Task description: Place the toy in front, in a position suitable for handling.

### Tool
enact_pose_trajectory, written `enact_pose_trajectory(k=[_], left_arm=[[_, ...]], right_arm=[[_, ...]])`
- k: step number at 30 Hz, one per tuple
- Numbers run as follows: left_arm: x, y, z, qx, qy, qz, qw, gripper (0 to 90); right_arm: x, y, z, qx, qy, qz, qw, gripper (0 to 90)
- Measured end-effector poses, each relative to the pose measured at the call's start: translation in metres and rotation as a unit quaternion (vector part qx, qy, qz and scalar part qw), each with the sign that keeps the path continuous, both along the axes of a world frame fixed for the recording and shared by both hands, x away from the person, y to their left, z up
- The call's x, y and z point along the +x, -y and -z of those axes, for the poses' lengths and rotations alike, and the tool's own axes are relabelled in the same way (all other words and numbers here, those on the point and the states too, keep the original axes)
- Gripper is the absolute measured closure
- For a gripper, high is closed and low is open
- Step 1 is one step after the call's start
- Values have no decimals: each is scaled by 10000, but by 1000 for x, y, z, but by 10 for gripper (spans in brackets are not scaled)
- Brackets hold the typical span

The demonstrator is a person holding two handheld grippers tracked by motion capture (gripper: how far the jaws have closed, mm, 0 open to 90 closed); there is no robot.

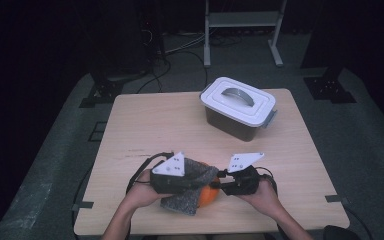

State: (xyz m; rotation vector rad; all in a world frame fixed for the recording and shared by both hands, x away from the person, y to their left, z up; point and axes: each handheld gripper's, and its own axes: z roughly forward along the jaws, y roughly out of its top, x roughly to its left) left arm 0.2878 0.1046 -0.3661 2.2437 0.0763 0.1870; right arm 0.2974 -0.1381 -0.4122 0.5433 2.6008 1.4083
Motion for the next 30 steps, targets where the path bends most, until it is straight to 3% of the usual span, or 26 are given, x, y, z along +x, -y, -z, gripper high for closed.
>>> enact_pose_trajectory(k=[1,3,6,9,12,15,17,19,22,24,25,27,30], left_arm=[[0,2,4,103,13,-27,9999,774],[4,0,9,76,-48,-70,9999,775],[9,-8,13,234,14,-287,9993,774],[16,-17,20,158,-162,-433,9988,774],[18,-19,23,166,-137,-502,9985,774],[20,-22,22,114,-174,-560,9982,773],[20,-22,22,18,-275,-521,9983,773],[19,-20,20,-93,-362,-472,9982,773],[14,-14,16,-228,-401,-255,9986,773],[10,-9,16,-377,-628,128,9972,770],[8,-6,17,-358,-632,246,9971,770],[7,-1,22,-78,-542,211,9983,770],[11,-4,24,-31,-511,88,9987,772]], right_arm=[[0,-1,0,-18,-16,25,10000,624],[1,1,0,-47,-73,96,9999,636],[7,10,4,92,-375,300,9988,651],[12,16,7,171,-534,341,9978,608],[9,14,2,15,-109,165,9998,510],[5,12,-2,-88,217,0,9997,475],[1,8,1,-144,306,-139,9993,522],[-3,4,3,-223,443,-68,9987,606],[-2,2,1,-106,368,101,9992,689],[-2,1,0,-75,343,156,9993,709],[-2,1,0,-66,322,165,9993,711],[-2,1,0,-69,280,200,9994,715],[0,4,3,-85,215,264,9994,724]])
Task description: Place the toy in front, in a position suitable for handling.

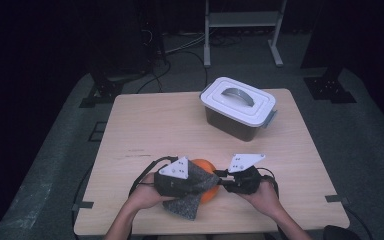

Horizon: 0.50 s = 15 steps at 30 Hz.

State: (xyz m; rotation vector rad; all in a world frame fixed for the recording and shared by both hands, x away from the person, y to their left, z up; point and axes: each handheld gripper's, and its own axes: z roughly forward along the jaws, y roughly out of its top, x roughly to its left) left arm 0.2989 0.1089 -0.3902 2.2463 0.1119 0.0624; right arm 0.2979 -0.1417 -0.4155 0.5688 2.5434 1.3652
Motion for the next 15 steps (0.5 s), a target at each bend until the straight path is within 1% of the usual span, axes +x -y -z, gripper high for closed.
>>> enact_pose_trajectory(k=[3,4,7,9,11,12,13,14,15], left_arm=[[3,-10,0,121,63,-145,9998,771],[5,-13,1,109,42,-167,9998,771],[14,-30,7,-70,-189,-384,9991,770],[17,-37,11,-157,-295,-476,9983,771],[16,-37,11,-172,-344,-428,9983,771],[15,-34,12,-139,-311,-377,9987,771],[13,-31,12,-126,-320,-284,9990,771],[13,-29,13,-114,-368,-207,9990,770],[11,-26,15,-123,-441,-72,9989,770]], right_arm=[[2,2,2,29,-79,53,10000,727],[3,3,2,45,-99,67,9999,727],[5,4,4,54,-136,96,9998,725],[5,5,4,67,-142,91,9998,720],[5,5,3,59,-127,34,9999,677],[5,5,2,27,-92,-15,10000,634],[5,6,0,35,-23,-31,10000,596],[5,8,-2,143,-10,-76,9999,561],[5,8,-3,197,-7,-89,9998,526]])
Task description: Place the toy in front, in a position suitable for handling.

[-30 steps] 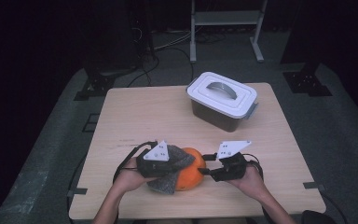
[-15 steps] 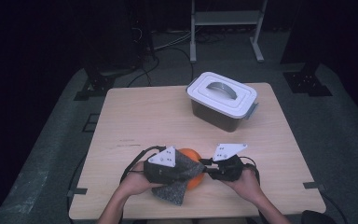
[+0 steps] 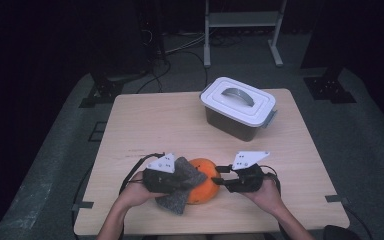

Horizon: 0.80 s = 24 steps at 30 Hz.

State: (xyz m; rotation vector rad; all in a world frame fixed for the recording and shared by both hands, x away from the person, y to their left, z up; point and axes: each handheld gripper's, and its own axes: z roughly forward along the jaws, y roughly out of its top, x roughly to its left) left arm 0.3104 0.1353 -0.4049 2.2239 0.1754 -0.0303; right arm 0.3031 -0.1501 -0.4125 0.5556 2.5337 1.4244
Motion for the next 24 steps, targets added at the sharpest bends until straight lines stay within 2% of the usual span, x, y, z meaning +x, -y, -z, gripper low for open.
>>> enact_pose_trajectory(k=[1,2,5,7,10,12,13,15,17,19,20,21,22,24], left_arm=[[-1,2,1,10,-22,69,10000,770],[-2,4,1,54,-17,143,9999,767],[-3,5,-2,-58,-42,144,9999,763],[-1,1,-6,-263,-37,62,9996,764],[1,-4,-15,-646,-43,-215,9977,764],[1,-4,-19,-739,34,-401,9965,763],[1,-3,-19,-698,64,-426,9966,764],[0,0,-17,-453,151,-417,9980,764],[-2,3,-14,-377,148,-384,9984,767],[-3,6,-13,-317,100,-261,9991,768],[-5,8,-13,-289,74,-148,9994,768],[-5,9,-13,-253,82,-91,9996,768],[-6,10,-13,-267,-4,-12,9996,767],[-6,10,-15,-283,14,-36,9996,767]], right_arm=[[0,0,-1,18,-1,51,10000,475],[1,-1,-1,-14,-32,67,10000,469],[1,-3,4,-95,-41,50,9999,506],[0,-3,5,-114,-20,5,9999,552],[-6,-5,6,-103,106,-255,9996,581],[-12,-9,5,-63,215,-525,9984,594],[-16,-12,5,-119,366,-637,9972,594],[-19,-14,4,-194,493,-686,9962,582],[-16,-11,0,-212,366,-699,9967,506],[-10,-7,-2,-15,79,-506,9987,397],[-9,-6,-3,29,53,-420,9991,371],[-7,-7,-2,-1,-13,-416,9991,372],[-7,-8,0,-38,-25,-442,9990,372],[-9,-11,4,-75,-56,-435,9990,391]])
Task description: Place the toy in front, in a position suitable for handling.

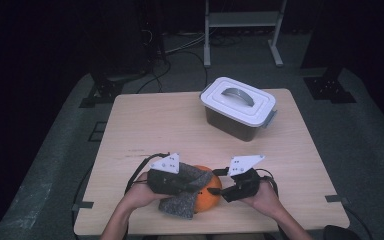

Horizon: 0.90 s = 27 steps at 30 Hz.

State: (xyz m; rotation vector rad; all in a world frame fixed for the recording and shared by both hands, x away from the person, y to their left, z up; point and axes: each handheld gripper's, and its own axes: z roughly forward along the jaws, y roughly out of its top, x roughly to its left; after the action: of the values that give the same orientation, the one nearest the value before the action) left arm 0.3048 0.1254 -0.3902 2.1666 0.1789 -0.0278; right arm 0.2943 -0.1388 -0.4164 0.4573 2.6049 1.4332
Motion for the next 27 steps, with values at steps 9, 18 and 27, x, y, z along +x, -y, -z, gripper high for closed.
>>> enact_pose_trajectory(k=[9,18,27], left_arm=[[6,-11,-4,100,228,-669,9974,767],[3,-4,3,243,-85,-170,9995,769],[-1,2,-7,6,159,-334,9993,752]], right_arm=[[-6,2,0,-153,201,-316,9992,515],[14,18,-2,-167,-682,-198,9973,344],[3,8,0,-178,-378,-361,9985,419]])
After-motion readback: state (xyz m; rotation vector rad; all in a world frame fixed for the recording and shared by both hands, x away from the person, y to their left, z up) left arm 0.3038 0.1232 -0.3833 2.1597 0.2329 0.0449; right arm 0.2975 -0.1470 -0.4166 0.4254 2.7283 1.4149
